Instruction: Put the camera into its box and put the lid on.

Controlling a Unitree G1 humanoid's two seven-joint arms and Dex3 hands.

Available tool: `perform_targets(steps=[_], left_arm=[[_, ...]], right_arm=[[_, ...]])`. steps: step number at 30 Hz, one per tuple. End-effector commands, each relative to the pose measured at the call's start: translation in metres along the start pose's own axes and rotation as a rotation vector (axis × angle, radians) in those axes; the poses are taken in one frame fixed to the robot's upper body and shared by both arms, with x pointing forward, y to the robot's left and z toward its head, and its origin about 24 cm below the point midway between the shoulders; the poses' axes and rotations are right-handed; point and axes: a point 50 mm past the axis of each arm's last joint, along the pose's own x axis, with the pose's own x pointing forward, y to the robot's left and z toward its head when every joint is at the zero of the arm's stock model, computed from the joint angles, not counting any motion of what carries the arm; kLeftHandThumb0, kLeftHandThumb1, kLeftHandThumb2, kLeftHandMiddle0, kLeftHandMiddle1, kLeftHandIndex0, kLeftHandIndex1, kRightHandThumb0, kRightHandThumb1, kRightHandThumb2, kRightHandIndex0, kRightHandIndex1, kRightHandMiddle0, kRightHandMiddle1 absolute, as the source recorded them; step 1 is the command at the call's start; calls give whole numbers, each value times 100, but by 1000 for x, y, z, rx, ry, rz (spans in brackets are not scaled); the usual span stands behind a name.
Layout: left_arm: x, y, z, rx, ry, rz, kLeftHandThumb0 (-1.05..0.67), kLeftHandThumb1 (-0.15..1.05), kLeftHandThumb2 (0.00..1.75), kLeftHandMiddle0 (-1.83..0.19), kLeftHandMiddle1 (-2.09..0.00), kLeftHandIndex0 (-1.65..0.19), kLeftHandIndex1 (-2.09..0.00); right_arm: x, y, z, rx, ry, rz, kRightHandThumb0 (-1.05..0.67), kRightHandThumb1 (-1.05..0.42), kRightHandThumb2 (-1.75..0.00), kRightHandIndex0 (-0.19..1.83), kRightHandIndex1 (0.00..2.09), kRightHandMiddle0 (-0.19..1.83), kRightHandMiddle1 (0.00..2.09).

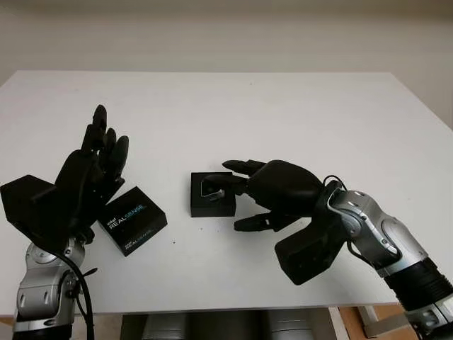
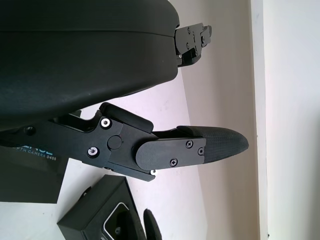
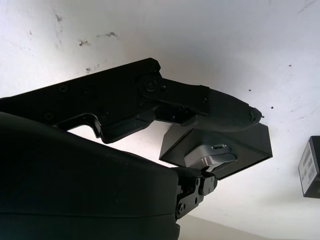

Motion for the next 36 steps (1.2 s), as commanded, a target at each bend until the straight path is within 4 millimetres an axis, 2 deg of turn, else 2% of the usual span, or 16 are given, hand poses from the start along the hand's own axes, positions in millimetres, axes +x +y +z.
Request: perform_targets(steps=[1, 19, 30, 36], left_arm=[[-2, 2, 5, 11, -15, -2, -72, 105, 47, 19, 0, 19, 0], [-4, 7, 7, 13, -17, 14, -71, 105, 47, 19, 0, 19, 0], [-7, 10, 11, 31, -21, 17, -70, 105, 48, 19, 0, 19, 0], [-8, 11, 14, 52, -21, 23, -71, 105, 48, 19, 0, 19, 0]], right_arm=[[-6, 12, -3, 3, 24, 58, -83, -105, -60, 17, 7, 34, 13], [-11, 25, -12, 19, 86, 120, -85, -105, -68, 15, 5, 31, 7], [-16, 30, -22, 27, 157, 138, -85, -105, -65, 14, 5, 33, 8], [-24, 37, -27, 4, 200, 191, -87, -105, -65, -1, 0, 29, 5]])
